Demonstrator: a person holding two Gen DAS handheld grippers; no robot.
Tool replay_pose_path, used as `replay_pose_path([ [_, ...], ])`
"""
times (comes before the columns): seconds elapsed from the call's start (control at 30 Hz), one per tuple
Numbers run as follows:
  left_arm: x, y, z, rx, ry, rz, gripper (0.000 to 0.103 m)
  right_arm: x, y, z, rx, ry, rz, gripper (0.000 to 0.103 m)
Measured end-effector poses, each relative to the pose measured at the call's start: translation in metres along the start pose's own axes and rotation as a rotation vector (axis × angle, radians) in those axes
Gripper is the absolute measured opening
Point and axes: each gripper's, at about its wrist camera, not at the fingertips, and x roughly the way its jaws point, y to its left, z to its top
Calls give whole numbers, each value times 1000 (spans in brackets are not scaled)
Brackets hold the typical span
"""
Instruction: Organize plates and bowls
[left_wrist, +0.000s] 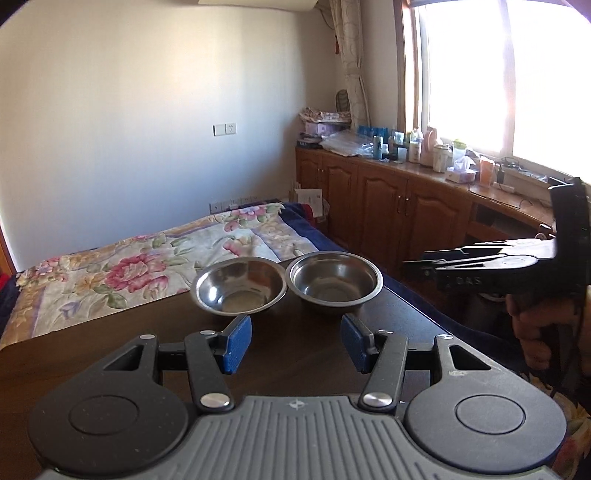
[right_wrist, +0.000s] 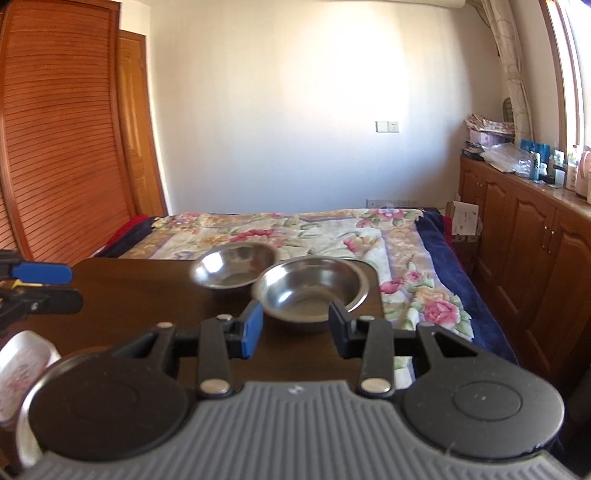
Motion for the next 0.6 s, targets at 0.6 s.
replay_pose_path([
  [0.6,76,5,20,15,106,-13,56,83,-43,3,82,88,-7,41],
])
